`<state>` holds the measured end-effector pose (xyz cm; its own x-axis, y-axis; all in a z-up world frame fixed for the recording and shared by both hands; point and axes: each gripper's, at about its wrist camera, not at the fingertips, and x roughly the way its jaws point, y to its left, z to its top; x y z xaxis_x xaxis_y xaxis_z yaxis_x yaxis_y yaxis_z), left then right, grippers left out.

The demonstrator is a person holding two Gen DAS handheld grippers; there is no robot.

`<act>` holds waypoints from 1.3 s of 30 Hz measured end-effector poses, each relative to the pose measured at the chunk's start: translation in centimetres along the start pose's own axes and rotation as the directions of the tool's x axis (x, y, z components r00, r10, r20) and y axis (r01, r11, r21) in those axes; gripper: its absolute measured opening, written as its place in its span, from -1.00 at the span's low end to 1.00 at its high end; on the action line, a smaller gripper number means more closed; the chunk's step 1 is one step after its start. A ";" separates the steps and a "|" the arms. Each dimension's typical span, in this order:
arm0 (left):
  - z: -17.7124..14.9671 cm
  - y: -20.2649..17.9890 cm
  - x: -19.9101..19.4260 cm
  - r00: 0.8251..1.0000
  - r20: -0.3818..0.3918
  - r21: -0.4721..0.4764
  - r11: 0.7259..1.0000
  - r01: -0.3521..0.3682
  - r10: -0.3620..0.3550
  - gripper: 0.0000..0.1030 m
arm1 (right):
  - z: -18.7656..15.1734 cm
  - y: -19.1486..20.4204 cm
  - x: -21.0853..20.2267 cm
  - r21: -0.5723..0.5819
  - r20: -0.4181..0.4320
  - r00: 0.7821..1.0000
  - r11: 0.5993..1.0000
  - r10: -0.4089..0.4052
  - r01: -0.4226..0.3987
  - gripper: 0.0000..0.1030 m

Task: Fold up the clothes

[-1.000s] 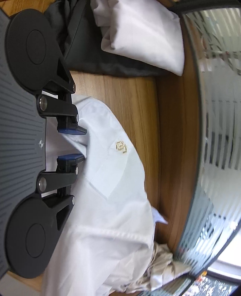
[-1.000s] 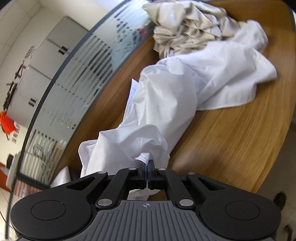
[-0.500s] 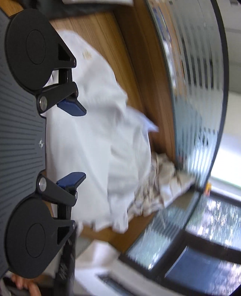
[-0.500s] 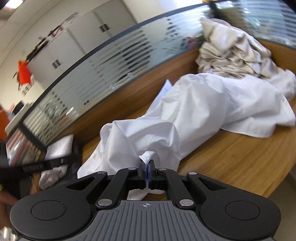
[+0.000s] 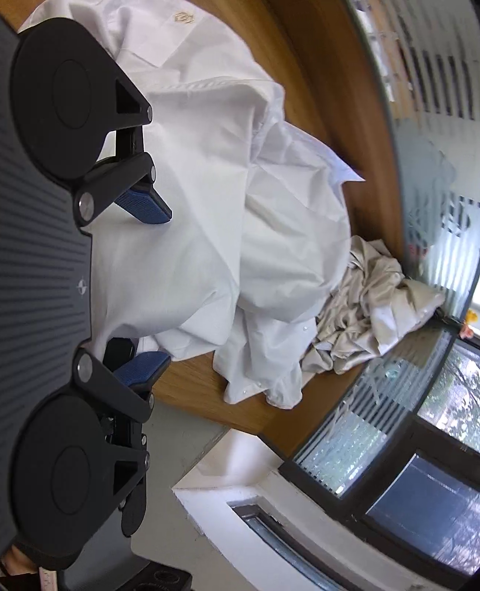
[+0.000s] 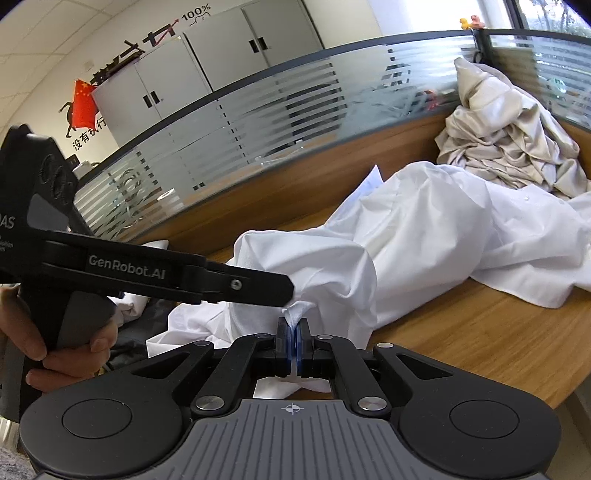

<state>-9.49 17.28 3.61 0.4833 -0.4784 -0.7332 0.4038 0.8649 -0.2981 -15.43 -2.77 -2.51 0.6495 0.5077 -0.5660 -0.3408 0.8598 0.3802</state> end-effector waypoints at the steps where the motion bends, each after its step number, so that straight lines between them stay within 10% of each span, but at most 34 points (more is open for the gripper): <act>1: 0.0 0.1 0.3 1.000 -0.005 -0.002 1.000 -0.001 0.001 0.23 | 0.0 0.0 0.0 -0.004 -0.002 1.000 1.000 0.002 -0.002 -0.90; 3: 0.1 0.4 0.8 1.000 -0.014 -0.006 1.000 -0.004 0.004 -0.55 | 0.0 0.3 0.1 -0.026 -0.006 1.000 1.000 0.014 -0.014 -0.90; 6: 0.1 0.2 0.7 0.998 0.035 -0.002 0.998 -0.059 0.059 -0.76 | 0.0 0.9 0.1 -0.068 -0.015 0.999 0.997 0.039 -0.040 -0.90; 13: 0.6 0.5 0.5 0.996 0.049 -0.015 0.997 -0.069 0.070 -0.79 | 0.5 2.1 0.6 -0.169 -0.077 0.992 0.980 0.096 -0.108 -0.83; 22: 0.1 1.9 -0.1 0.999 0.041 -0.054 0.998 -0.029 0.032 -0.78 | 3.3 -1.6 -1.7 0.044 -0.013 0.997 0.997 0.071 -0.070 -0.72; 30: -0.2 2.2 -0.4 0.999 0.040 -0.085 0.996 0.018 -0.015 -0.77 | 3.7 -0.5 2.0 0.048 -0.126 0.990 0.997 0.064 -0.058 -0.15; 32: -0.3 2.2 -0.7 0.999 0.052 -0.079 0.997 0.016 -0.012 -0.77 | 3.4 -0.1 2.8 0.017 -0.139 0.990 1.000 0.024 -0.021 -0.17; 35: -0.4 2.1 -1.0 0.997 0.070 -0.060 0.998 -0.011 0.015 -0.77 | 3.1 -0.1 4.0 -0.004 -0.152 0.987 0.999 -0.050 0.050 -0.87; 39: -0.5 2.1 -1.1 0.998 0.061 -0.053 0.999 0.012 -0.009 -0.46 | 3.1 -0.7 4.1 0.017 -0.136 0.989 0.998 -0.062 0.064 -0.89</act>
<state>-9.56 19.74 3.51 0.5257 -0.4945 -0.6921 0.3678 0.8658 -0.3393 -10.43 -1.46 -2.78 0.5710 0.4565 -0.6824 -0.2866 0.8897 0.3553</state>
